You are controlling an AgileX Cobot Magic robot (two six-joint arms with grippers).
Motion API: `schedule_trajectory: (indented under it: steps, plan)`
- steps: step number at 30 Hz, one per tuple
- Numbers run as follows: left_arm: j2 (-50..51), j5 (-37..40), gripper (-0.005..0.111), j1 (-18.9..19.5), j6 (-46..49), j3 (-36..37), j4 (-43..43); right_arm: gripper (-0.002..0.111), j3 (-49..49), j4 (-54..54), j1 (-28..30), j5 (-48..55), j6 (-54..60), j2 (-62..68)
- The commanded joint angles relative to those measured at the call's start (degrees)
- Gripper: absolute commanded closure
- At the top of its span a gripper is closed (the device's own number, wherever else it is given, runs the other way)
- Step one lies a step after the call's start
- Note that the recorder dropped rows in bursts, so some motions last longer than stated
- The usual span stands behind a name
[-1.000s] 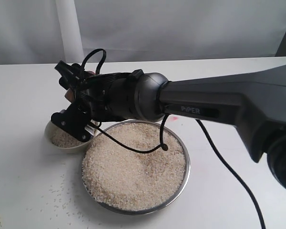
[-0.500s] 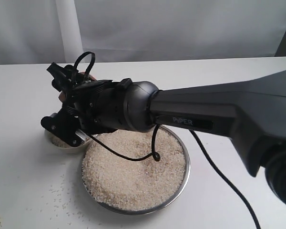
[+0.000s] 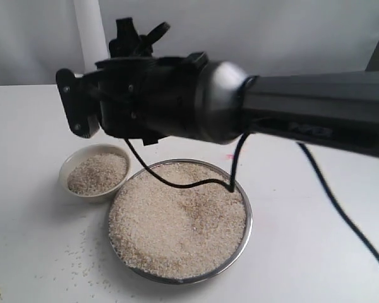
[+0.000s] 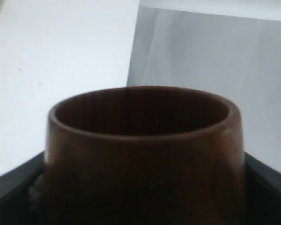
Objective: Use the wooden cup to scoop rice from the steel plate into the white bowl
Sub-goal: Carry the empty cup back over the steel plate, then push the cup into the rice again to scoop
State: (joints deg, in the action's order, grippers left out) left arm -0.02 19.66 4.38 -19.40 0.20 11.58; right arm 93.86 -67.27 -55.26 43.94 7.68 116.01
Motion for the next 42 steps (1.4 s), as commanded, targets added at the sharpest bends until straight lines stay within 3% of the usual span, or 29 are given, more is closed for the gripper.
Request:
schedule_trajectory:
  steps: [1,6,13,23,42]
  plan:
    - [0.02,-0.33,0.107,-0.37,-0.05,-0.2,-0.33,0.108,-7.47,0.9,0.12,1.39,-0.48,-8.05]
    - [0.02,-0.33,0.107,-0.37,-0.05,-0.2,-0.33,0.108,-18.16,1.68,2.29,1.41,-0.19,-12.99]
    - [0.02,-0.33,0.107,-0.37,-0.05,-0.2,-0.33,0.108,-25.63,1.28,4.81,1.55,-0.19,-10.91]
    - [0.02,-0.33,0.107,-0.37,-0.05,-0.2,-0.33,0.108,-26.07,-5.7,4.82,1.68,0.23,-1.15]
    - [0.02,-0.33,0.107,-0.37,-0.05,-0.2,-0.33,0.108,-23.07,-5.6,4.37,0.12,0.87,5.55]
